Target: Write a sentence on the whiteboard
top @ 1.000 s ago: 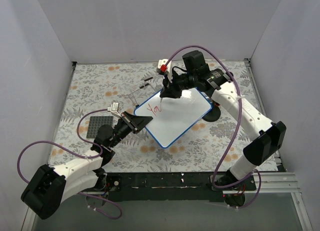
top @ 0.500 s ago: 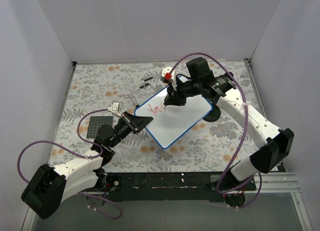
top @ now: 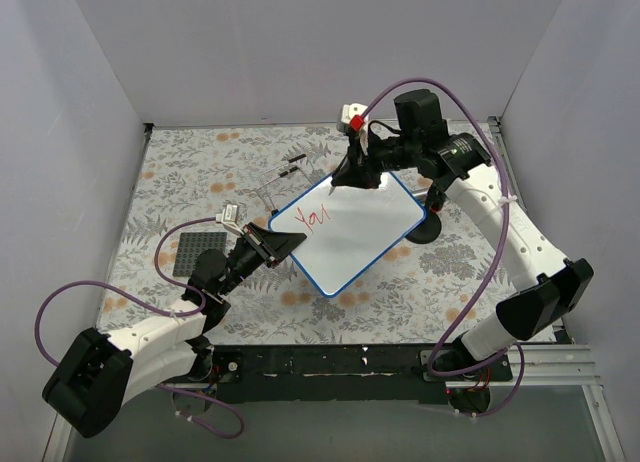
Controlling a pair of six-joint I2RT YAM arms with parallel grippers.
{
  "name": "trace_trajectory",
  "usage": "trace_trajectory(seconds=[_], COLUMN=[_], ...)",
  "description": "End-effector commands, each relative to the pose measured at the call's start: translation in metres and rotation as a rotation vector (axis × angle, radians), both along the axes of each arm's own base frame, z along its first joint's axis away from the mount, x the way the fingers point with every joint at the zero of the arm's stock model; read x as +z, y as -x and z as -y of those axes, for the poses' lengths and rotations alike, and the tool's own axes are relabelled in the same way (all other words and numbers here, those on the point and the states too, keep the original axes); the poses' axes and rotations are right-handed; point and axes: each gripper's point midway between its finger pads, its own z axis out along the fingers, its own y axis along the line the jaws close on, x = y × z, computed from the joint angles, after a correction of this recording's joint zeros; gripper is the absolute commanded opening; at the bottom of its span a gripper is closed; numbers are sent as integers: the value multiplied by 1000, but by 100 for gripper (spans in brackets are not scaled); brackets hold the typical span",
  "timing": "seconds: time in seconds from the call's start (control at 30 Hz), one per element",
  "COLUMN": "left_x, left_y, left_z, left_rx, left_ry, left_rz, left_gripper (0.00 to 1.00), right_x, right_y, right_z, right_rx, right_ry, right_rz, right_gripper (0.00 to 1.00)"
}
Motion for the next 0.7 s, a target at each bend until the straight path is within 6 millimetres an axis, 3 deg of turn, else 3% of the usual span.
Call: trace_trajectory(seconds=[0.0,0.67], left_x=[46,46], left_y=[8,12], left_z=[0,2], left_rx=[-24,-52], left_ry=[101,106], left_rz=[130,140], left_gripper=[0,0], right_x=[6,7], right_y=[8,4], right_z=[5,9], right_rx=[15,15], right_ry=[-35,-42], right_rz=[7,14], right_gripper=[1,1])
